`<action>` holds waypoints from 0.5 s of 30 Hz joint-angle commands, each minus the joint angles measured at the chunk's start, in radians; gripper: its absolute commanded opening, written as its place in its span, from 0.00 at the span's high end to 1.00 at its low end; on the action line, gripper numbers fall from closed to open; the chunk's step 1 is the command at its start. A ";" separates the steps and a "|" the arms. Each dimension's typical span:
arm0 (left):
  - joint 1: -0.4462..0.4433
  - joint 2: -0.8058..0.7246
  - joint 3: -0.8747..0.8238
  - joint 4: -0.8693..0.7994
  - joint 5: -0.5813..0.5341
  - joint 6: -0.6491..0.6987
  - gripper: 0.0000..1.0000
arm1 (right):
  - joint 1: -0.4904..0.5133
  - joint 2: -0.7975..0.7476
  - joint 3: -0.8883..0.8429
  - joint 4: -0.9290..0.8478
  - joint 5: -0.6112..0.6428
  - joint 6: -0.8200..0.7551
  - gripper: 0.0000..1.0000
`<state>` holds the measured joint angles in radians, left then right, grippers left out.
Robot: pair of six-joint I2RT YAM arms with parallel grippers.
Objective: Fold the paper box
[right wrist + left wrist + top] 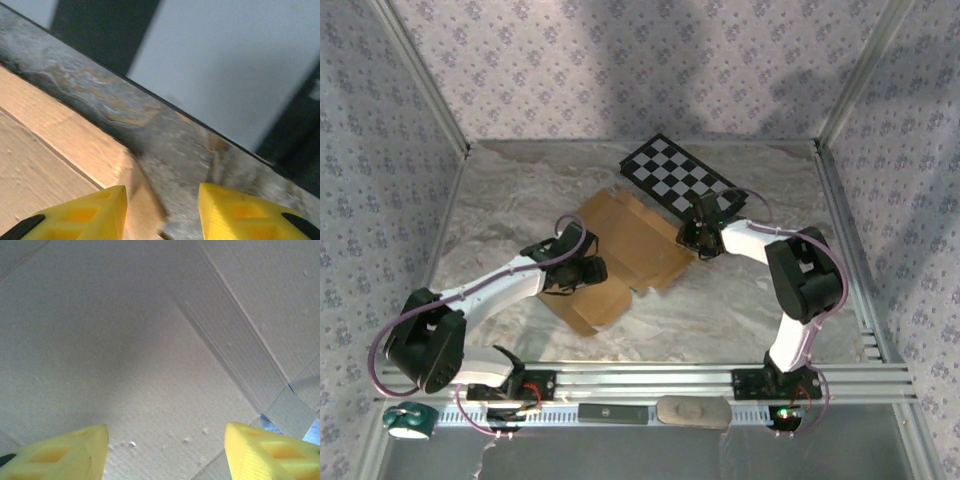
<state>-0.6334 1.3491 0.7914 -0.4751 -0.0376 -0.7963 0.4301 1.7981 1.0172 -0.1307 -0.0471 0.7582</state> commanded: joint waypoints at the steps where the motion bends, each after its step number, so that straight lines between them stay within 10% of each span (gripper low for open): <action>1: 0.020 -0.019 0.017 -0.014 0.002 0.020 0.37 | 0.010 0.017 0.046 0.043 -0.023 -0.030 0.56; 5: 0.043 -0.032 0.010 -0.018 0.010 0.025 0.37 | 0.013 0.040 0.074 0.054 -0.048 -0.031 0.62; 10: 0.102 -0.066 -0.013 -0.019 0.041 0.023 0.37 | 0.044 0.018 0.103 0.001 0.010 -0.072 0.98; 15: 0.198 -0.086 -0.049 0.023 0.122 0.025 0.38 | 0.132 -0.142 0.067 -0.024 0.194 -0.138 1.00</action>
<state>-0.4736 1.2827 0.7620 -0.4683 0.0185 -0.7860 0.5194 1.7679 1.0885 -0.1246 0.0322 0.6785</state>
